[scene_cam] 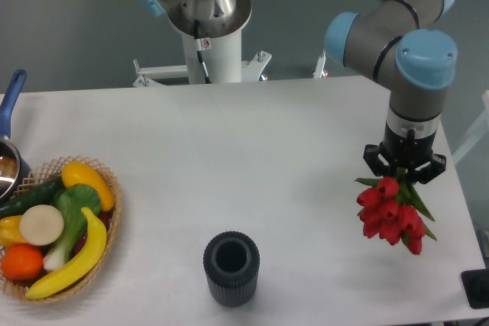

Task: Insert the flowers into the vase
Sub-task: 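Hold the red tulip bunch in the gripper and begin lifting it, then carry the red tulips toward the dark grey vase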

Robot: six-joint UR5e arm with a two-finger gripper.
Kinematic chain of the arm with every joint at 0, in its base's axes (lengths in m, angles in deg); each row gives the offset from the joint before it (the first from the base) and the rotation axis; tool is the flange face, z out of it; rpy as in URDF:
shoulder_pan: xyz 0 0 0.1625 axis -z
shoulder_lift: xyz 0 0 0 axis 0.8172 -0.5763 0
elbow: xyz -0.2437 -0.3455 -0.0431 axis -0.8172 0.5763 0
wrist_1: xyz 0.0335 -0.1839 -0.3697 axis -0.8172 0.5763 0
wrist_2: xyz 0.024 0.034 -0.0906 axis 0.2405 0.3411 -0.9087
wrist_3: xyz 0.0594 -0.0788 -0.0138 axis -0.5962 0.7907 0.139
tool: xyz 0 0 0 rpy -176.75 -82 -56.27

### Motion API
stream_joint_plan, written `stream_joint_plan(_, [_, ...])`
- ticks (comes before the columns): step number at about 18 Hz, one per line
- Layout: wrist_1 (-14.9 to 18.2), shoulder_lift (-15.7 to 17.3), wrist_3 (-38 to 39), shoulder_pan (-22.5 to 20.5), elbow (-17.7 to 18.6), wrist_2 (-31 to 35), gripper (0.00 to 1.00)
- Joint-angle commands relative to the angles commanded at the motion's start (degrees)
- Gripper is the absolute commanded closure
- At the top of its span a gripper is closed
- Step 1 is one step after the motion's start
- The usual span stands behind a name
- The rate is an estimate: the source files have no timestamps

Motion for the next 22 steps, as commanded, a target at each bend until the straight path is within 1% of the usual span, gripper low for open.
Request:
stream_joint_plan(3, [-0.6,2.2,0.3,0.7,0.9,-8.1,1.0])
stream_joint_plan(5, [-1.1,4.2,-0.2,1.3,1.8,-11.4,1.0])
stream_joint_plan(8, [-4.7,4.9,0.6,2.1,2.4,-19.2,1.0])
stream_joint_plan(9, [-4.8,4.9,1.1,2.2,2.2,-21.6,1.0])
stream_joint_plan(12, [-4.8,4.8,7.2,2.6,2.4,-28.4,1.0])
stream_joint_plan(16, [-5.3,4.9,7.9,3.3,2.4,-32.8,1.0])
stream_joint_plan(18, [-5.5,4.8,8.0,3.2,2.4,-37.8,0.96])
stream_joint_plan(19, [-5.9,4.8,8.0,3.0,2.3,-40.3,0.95])
stream_joint_plan(20, [-7.0,4.7,8.0,3.0,2.3,-42.6,0.95])
stream_joint_plan(22, [-9.2,3.6,8.0,3.5,1.7,-44.6,0.95])
